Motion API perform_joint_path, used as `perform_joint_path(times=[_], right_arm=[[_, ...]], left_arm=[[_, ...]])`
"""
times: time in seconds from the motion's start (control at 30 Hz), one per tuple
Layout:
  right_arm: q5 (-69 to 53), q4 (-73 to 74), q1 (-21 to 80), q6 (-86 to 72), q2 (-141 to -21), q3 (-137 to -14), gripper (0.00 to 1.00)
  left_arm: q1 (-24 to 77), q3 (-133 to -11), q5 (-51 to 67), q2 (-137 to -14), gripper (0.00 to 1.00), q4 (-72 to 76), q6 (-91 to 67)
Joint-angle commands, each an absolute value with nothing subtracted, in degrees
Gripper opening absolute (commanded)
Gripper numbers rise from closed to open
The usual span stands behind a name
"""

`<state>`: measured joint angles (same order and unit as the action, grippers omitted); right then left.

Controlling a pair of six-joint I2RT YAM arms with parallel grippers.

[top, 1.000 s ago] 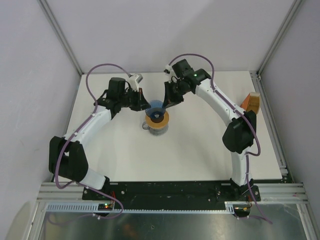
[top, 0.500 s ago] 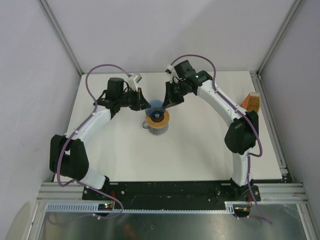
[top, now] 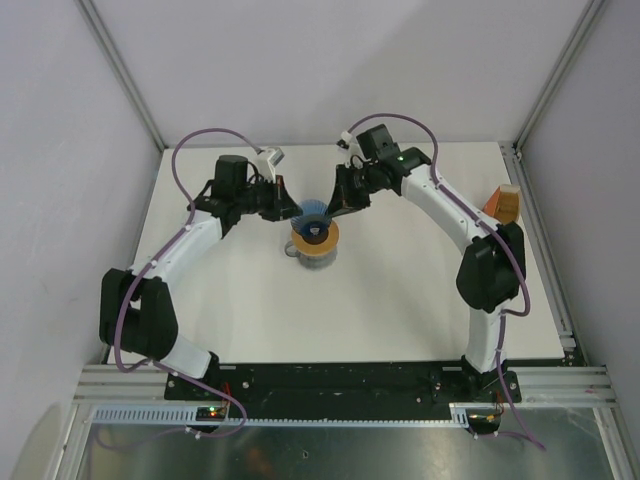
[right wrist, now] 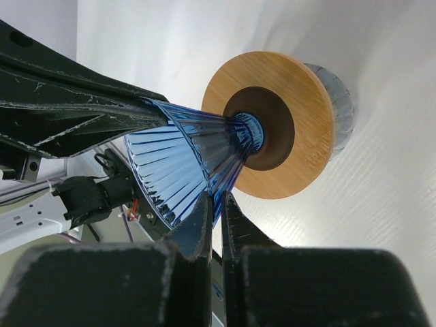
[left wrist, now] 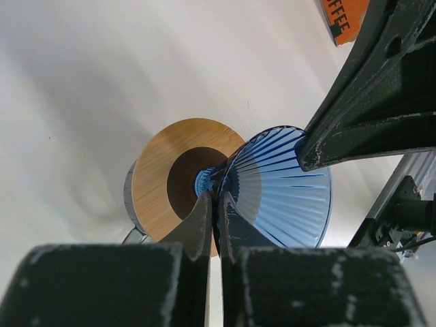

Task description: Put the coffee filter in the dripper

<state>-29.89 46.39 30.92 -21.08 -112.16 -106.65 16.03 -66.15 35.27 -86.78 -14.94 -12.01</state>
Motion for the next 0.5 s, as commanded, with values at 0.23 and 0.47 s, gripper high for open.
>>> perform_joint_path(times=[0.23,0.47], right_arm=[[-23.4,48.6,29.9,-20.1,-117.9,-98.8,0.00],[-24.0,47.9,29.8,-20.3,-118.9,-98.2,0.00]], left_arm=[[16.8,-62.4,36.2,-92.6,0.00,-24.1,-11.9],[16.0,-62.3,36.8,-94.2,0.00,-24.1,-12.0]])
